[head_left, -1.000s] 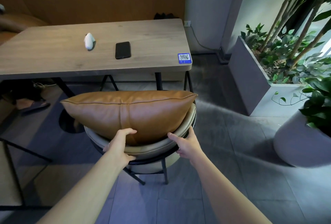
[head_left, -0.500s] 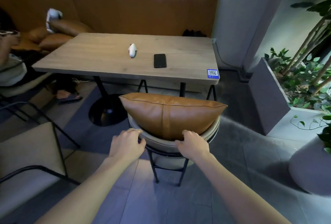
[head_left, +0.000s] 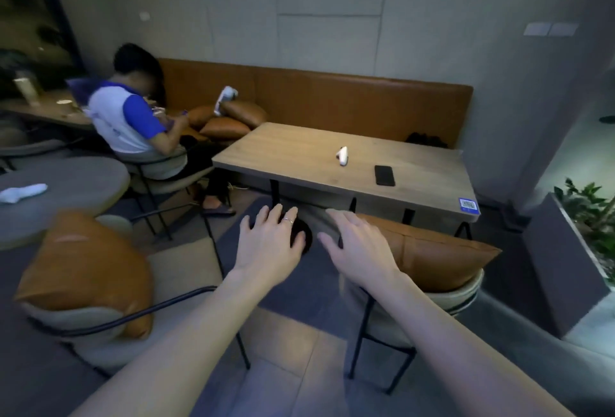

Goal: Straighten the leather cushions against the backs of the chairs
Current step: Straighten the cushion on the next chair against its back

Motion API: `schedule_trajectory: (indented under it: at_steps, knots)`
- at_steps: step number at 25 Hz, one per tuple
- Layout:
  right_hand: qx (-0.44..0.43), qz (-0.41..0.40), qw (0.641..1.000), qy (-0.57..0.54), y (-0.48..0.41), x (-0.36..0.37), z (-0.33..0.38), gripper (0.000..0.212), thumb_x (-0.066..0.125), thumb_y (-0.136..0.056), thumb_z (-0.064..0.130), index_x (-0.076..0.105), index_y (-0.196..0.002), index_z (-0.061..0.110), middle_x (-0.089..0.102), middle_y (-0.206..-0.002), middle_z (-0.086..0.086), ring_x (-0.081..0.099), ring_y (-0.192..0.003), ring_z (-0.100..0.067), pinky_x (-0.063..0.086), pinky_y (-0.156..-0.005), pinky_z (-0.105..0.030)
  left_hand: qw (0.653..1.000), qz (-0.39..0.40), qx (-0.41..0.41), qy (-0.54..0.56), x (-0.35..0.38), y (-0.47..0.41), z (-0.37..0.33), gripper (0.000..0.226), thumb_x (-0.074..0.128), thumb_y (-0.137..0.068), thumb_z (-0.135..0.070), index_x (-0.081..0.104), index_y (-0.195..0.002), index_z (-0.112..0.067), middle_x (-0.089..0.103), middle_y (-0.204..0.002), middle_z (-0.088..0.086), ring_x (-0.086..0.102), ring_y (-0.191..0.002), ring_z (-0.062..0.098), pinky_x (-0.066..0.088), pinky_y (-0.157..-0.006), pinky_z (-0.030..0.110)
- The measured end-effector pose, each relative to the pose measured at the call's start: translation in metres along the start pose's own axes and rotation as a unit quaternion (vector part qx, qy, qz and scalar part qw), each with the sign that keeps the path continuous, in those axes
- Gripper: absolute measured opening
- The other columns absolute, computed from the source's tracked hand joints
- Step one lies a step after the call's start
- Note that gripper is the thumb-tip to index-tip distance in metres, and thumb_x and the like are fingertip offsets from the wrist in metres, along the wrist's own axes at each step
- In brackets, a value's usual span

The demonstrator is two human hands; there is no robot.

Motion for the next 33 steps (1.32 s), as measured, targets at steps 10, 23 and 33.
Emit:
schedule_trajectory:
  at_steps: [10,23,33]
  knots:
    - [-0.170,-0.076,0.982,-0.026,0.037,-0.041,0.307,0.062,0.037,-0.102,0.051,0.020,-0.157,0.028,0.022,-0.165,-0.001,0.018,-0.152,-0.023,0.020,-0.120,-0.043,0.987,-0.118,-0.113,0.007,-0.189,0.153,0.238,0.065,0.031,-0.104,-0.056,0.017,-0.163,-0.034,0.016,-0.172,0.009,0.008,-0.158,0.031,0.013,-0.122,0.058]
    - [-0.208,0.005,0.974,-0.094,-0.017,0.064,0.462,0.062,0.035,-0.101,0.054,0.019,-0.157,0.031,0.022,-0.165,0.000,0.023,-0.150,-0.022,0.023,-0.118,-0.045,0.955,-0.102,-0.276,0.041,-0.194,0.191,0.426,0.064,0.030,-0.105,-0.055,0.020,-0.163,-0.030,0.015,-0.173,0.009,0.008,-0.158,0.030,0.013,-0.121,0.057]
    - [-0.093,0.167,0.967,-0.166,-0.103,0.253,0.451,0.065,0.032,-0.099,0.059,0.016,-0.157,0.032,0.021,-0.165,0.002,0.028,-0.147,-0.024,0.032,-0.114,-0.052,0.912,-0.016,-0.387,0.132,-0.065,0.118,0.540,0.062,0.037,-0.105,-0.048,0.026,-0.161,-0.024,0.027,-0.168,0.014,0.023,-0.153,0.031,0.027,-0.116,0.060]
Point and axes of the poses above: each hand's wrist, its own y-axis away from the middle knuckle, its own x-axis out of the palm, z = x × y, the point moved 8 cm from there along -y, towards the middle knuckle
